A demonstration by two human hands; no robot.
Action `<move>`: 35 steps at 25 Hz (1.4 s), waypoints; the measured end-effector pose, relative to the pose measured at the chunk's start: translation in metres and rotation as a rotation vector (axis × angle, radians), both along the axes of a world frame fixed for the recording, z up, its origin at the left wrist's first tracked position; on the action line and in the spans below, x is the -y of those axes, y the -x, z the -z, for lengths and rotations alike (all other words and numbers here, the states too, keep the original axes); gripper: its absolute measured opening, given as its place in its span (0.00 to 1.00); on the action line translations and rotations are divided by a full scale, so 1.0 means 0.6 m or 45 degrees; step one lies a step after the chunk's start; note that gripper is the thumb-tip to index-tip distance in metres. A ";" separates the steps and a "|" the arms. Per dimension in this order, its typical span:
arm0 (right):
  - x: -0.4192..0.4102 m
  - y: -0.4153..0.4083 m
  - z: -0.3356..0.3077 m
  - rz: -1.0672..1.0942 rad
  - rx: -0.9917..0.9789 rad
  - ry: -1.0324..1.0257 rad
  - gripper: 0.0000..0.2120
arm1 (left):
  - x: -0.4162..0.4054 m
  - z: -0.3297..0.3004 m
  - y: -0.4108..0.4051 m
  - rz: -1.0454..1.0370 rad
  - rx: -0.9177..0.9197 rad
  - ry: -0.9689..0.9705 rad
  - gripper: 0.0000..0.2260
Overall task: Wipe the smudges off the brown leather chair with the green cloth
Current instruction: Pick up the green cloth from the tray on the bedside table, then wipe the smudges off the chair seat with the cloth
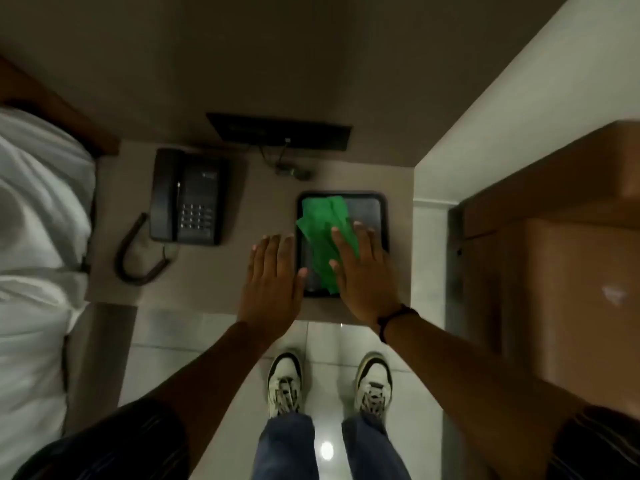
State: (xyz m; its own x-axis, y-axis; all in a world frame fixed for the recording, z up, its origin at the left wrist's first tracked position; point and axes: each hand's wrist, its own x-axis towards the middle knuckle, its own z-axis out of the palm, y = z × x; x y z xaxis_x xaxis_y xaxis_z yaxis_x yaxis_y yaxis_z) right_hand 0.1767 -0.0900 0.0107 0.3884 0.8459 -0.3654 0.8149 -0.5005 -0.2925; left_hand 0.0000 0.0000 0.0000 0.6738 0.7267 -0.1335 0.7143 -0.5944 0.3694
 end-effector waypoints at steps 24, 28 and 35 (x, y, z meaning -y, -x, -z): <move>0.463 -0.203 -0.221 0.622 0.375 0.118 0.24 | 0.316 -0.141 -0.331 0.412 0.285 0.232 0.30; 0.736 -0.289 -0.170 0.854 0.430 0.244 0.25 | 0.544 -0.086 -0.463 0.594 0.234 0.241 0.29; 0.995 -0.417 0.052 1.168 0.307 0.026 0.25 | 0.771 0.112 -0.615 0.634 0.056 -0.008 0.31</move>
